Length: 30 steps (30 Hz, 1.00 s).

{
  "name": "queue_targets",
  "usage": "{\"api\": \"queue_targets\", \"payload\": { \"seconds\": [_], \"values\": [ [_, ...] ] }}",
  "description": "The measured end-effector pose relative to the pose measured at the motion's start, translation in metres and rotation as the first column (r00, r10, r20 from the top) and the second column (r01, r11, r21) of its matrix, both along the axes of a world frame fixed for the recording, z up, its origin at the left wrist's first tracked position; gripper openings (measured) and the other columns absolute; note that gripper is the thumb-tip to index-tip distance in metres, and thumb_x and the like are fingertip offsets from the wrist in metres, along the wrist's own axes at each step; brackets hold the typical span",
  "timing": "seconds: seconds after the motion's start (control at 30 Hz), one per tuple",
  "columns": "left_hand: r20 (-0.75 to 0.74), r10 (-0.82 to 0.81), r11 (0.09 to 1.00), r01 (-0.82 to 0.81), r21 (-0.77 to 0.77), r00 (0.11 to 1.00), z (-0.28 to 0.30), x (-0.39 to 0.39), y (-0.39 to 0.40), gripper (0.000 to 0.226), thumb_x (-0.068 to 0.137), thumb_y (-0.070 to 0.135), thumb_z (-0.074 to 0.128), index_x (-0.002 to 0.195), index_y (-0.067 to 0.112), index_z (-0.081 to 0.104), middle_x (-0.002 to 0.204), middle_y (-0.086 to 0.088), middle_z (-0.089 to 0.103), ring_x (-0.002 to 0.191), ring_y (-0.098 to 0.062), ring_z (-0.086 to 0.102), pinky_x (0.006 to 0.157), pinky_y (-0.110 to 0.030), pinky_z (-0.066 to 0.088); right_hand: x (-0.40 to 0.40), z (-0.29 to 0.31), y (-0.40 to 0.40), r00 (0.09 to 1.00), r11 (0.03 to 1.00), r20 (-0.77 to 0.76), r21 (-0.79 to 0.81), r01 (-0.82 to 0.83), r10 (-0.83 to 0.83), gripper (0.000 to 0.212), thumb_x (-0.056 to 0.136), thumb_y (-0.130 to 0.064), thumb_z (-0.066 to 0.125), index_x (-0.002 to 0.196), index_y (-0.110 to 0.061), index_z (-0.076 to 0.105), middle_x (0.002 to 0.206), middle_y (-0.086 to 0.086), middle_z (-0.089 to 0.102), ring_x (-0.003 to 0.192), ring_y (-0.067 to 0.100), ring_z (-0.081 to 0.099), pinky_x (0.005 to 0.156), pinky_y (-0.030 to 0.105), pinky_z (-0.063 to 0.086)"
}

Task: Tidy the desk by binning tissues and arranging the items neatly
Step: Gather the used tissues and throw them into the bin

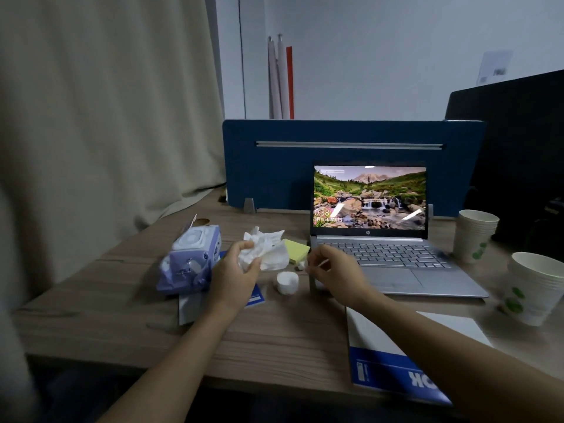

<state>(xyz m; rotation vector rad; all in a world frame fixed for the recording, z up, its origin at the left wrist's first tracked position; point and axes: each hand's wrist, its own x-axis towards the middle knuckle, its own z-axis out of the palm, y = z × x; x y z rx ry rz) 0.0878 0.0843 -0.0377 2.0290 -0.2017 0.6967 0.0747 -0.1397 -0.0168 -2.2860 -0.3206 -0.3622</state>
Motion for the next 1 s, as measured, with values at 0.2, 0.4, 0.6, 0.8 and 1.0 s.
{"api": "queue_targets", "payload": {
  "seconds": [0.2,0.4,0.6,0.8,1.0],
  "values": [
    [-0.079,0.076,0.997,-0.077,-0.006,0.994,-0.010,0.021,0.006,0.024,0.089,0.022,0.063,0.109,0.032,0.055,0.086,0.009,0.061,0.068,-0.001,0.056,0.050,-0.023,0.041,0.041,0.003,0.001,0.997,0.985,0.013,-0.154,0.072,-0.071,0.019,0.092,-0.015,0.062,0.110,-0.018,0.067,0.110,0.001,0.069,0.098,0.014,0.062,0.082,0.029,0.052],
    [-0.158,0.094,0.990,-0.109,-0.090,0.983,-0.014,0.029,0.006,0.033,0.087,0.020,0.065,0.098,0.042,0.043,0.081,0.018,0.054,0.064,-0.001,0.057,0.045,-0.020,0.039,0.098,0.010,0.019,0.997,0.983,0.023,-0.163,0.082,-0.079,0.017,0.090,-0.010,0.061,0.104,-0.013,0.071,0.108,0.005,0.071,0.099,0.020,0.064,0.081,0.030,0.051],
    [-0.199,0.075,0.994,-0.089,-0.058,0.977,-0.016,0.030,0.007,0.031,0.089,0.020,0.064,0.093,0.038,0.039,0.077,0.009,0.057,0.059,-0.008,0.061,0.034,-0.013,0.035,0.154,0.003,0.044,0.998,0.971,-0.041,-0.235,0.035,-0.046,0.027,0.093,-0.014,0.058,0.119,-0.013,0.066,0.120,0.008,0.067,0.106,0.024,0.062,0.092,0.039,0.052],
    [-0.201,0.082,0.996,-0.085,-0.003,0.976,-0.017,0.030,0.006,0.023,0.090,0.020,0.062,0.088,0.031,0.041,0.071,0.004,0.059,0.052,-0.008,0.060,0.035,-0.015,0.033,0.189,-0.007,0.059,0.996,0.961,-0.066,-0.273,0.042,-0.062,0.029,0.094,-0.017,0.057,0.123,-0.014,0.062,0.122,0.012,0.064,0.107,0.029,0.061,0.091,0.040,0.052],
    [-0.193,0.082,0.997,-0.081,0.015,0.978,-0.020,0.033,0.004,0.022,0.090,0.020,0.063,0.088,0.029,0.043,0.069,0.004,0.058,0.060,0.009,0.059,0.033,-0.013,0.032,0.198,-0.015,0.063,0.996,0.947,-0.059,-0.317,0.047,-0.069,0.028,0.088,-0.018,0.065,0.115,-0.021,0.065,0.115,0.006,0.068,0.103,0.025,0.062,0.090,0.043,0.053]
  ]
}}
